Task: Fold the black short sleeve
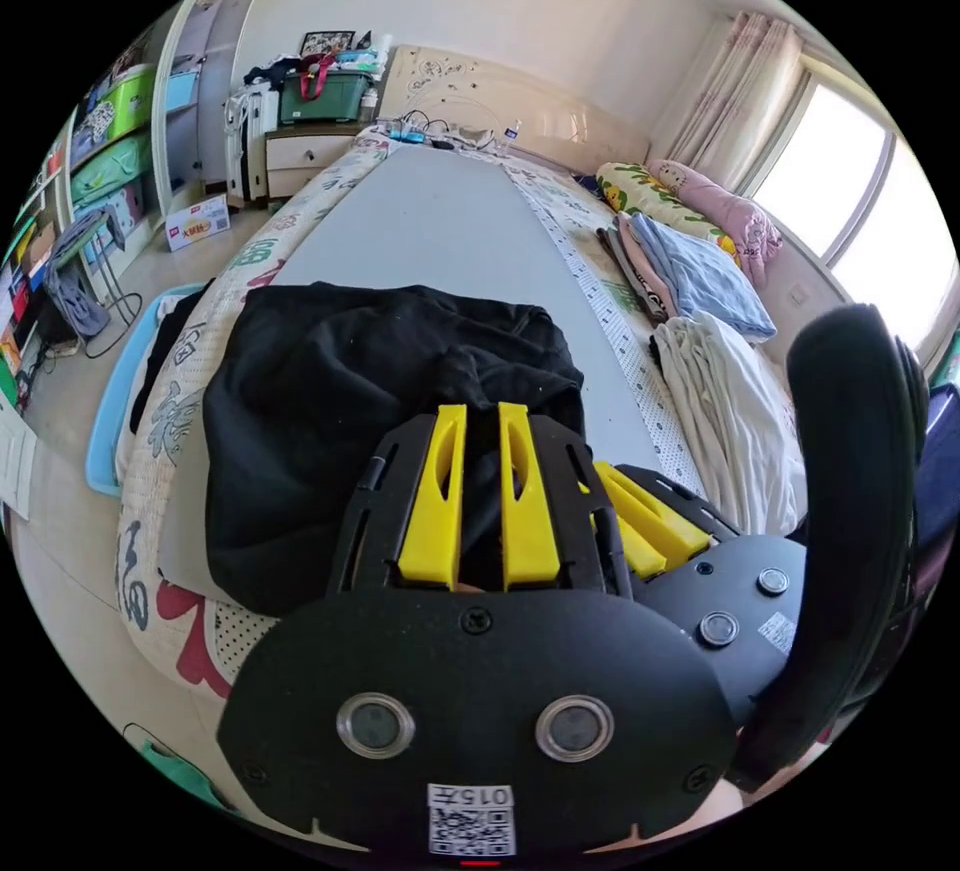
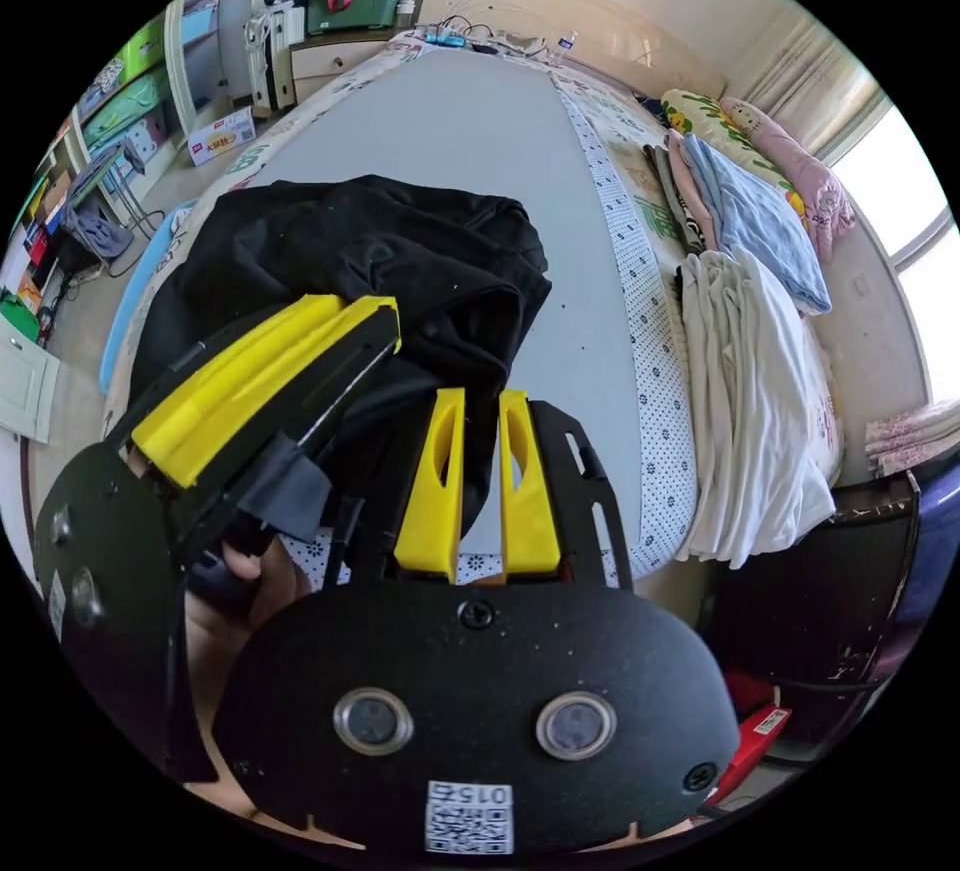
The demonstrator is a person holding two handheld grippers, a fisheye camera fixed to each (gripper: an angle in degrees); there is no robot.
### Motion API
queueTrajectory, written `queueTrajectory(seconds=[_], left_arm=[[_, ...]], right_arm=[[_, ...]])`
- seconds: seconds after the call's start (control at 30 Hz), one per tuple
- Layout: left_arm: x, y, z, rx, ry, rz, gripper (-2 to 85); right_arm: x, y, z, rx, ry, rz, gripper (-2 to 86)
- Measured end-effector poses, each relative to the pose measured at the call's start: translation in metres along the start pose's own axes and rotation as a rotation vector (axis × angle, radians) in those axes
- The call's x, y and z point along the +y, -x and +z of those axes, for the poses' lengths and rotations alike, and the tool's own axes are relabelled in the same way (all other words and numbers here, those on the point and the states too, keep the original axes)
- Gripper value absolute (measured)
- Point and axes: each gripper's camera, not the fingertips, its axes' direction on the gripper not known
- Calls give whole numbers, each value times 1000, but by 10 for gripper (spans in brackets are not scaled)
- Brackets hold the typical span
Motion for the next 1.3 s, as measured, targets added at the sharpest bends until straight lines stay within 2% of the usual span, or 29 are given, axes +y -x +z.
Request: queueTrajectory(seconds=[0.23,0.57,0.7,0.87,1.03,1.17,1.3], left_arm=[[20,23,4,56,-2,-41,60],[41,30,5,19,24,-65,60],[60,36,2,29,-6,-34,61],[74,44,0,60,-12,-14,62],[90,51,-5,89,-27,-25,65],[94,48,-10,82,-14,4,75],[108,41,-14,52,-34,57,80]], right_arm=[[-10,12,-32,76,-23,-45,52],[1,-16,-59,-49,-111,11,51],[10,-4,-68,35,-159,-56,44],[19,-9,-76,30,-199,-5,44],[38,-40,-79,-149,-269,249,42],[33,-27,-88,-48,-251,118,47],[33,4,-93,163,-255,-190,49]])
